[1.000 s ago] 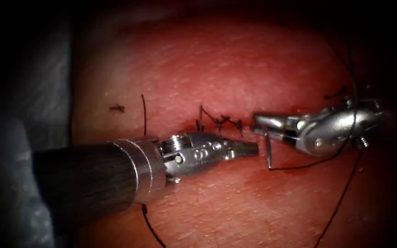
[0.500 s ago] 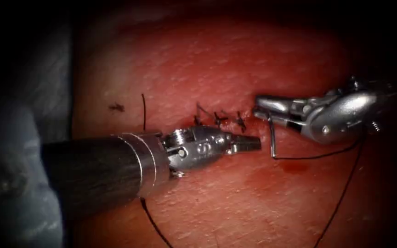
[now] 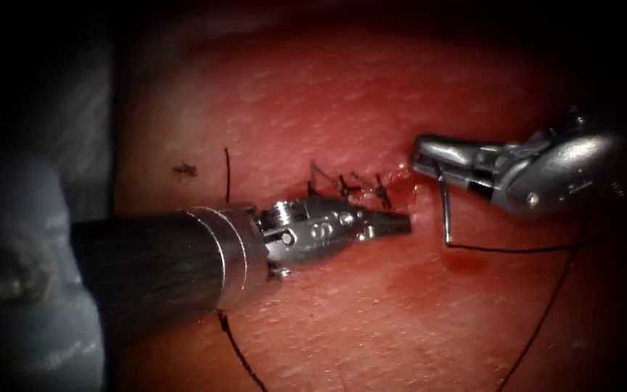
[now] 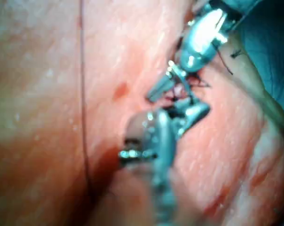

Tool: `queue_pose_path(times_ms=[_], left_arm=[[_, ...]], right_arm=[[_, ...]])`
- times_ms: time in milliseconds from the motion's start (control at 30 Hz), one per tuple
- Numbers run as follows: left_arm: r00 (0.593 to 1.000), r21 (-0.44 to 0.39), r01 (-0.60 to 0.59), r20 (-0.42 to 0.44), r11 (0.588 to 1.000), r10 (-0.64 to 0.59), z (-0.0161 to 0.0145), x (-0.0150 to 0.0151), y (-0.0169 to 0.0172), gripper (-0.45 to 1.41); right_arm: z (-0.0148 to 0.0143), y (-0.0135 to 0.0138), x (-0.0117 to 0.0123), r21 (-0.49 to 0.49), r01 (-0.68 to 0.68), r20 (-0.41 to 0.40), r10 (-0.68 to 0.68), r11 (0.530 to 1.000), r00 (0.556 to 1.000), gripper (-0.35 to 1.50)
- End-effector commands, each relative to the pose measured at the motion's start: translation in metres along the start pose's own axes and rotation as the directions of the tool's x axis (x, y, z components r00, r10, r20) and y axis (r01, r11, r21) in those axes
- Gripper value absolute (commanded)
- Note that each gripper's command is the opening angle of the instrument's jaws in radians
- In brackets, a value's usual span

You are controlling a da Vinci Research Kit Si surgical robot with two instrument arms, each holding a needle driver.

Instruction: Wound Closure

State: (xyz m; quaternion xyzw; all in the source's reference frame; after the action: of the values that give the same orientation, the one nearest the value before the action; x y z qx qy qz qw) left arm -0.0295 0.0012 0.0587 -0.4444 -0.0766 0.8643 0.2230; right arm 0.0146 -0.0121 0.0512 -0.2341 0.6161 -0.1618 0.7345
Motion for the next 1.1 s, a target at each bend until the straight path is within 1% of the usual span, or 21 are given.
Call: queue_pose_path(times_ms=[33, 267, 333, 467, 533, 600, 700, 800, 933, 1033, 1100], left_arm=[[1.000, -0.002, 0.000, -0.001, 1.000, 0.000, 0.0008, -0.0002, 0.0002, -0.28], [1.000, -0.001, 0.001, 0.000, 1.000, -0.001, 0.0007, -0.0001, 0.0004, -0.28], [1.000, -0.001, 0.001, 0.000, 1.000, -0.001, 0.0007, -0.0001, 0.0004, -0.28], [1.000, 0.000, 0.001, 0.000, 1.000, -0.001, 0.0007, -0.0001, 0.0004, -0.28], [1.000, 0.000, 0.001, 0.000, 1.000, -0.001, 0.0007, -0.0001, 0.0005, -0.28], [1.000, 0.000, 0.001, 0.000, 1.000, -0.001, 0.0007, -0.0001, 0.0005, -0.28], [1.000, -0.001, 0.002, 0.000, 1.000, -0.002, 0.0006, 0.0000, 0.0004, -0.28], [1.000, 0.037, 0.014, -0.008, 0.999, -0.014, 0.0002, 0.0006, -0.0002, -0.28], [0.996, 0.103, 0.043, -0.084, 0.994, -0.035, -0.0006, 0.0018, -0.0014, -0.26], [0.995, 0.140, 0.039, -0.097, 0.989, -0.025, -0.0008, 0.0022, -0.0015, -0.26], [0.995, 0.144, 0.031, -0.094, 0.989, -0.018, -0.0007, 0.0022, -0.0015, -0.26]], right_arm=[[0.0005, -0.0009, -0.0002, 0.001, -0.003, -0.002, 0.003, 1.000, 1.000, -0.35], [0.0006, -0.0009, -0.0008, 0.006, 0.004, 0.002, -0.004, 1.000, 1.000, -0.35], [0.0007, -0.0007, -0.0011, 0.009, -0.015, 0.004, 0.015, 1.000, 1.000, -0.35], [0.0011, -0.0002, -0.0022, 0.049, -0.110, 0.030, 0.109, 0.993, 0.994, -0.35], [0.0013, 0.0003, -0.0030, 0.074, -0.176, 0.045, 0.173, 0.981, 0.984, -0.35], [0.0014, 0.0010, -0.0039, 0.088, -0.255, 0.060, 0.251, 0.963, 0.966, -0.35], [0.0016, 0.0022, -0.0052, 0.107, -0.336, 0.085, 0.328, 0.936, 0.941, -0.35], [0.0019, 0.0035, -0.0061, 0.105, -0.375, 0.103, 0.365, 0.921, 0.925, -0.35], [0.0026, 0.0051, -0.0063, 0.141, -0.410, 0.122, 0.395, 0.901, 0.911, -0.35], [0.0032, 0.0054, -0.0061, 0.166, -0.419, 0.133, 0.401, 0.893, 0.907, -0.35], [0.0036, 0.0054, -0.0060, 0.174, -0.419, 0.129, 0.401, 0.891, 0.907, -0.35]])
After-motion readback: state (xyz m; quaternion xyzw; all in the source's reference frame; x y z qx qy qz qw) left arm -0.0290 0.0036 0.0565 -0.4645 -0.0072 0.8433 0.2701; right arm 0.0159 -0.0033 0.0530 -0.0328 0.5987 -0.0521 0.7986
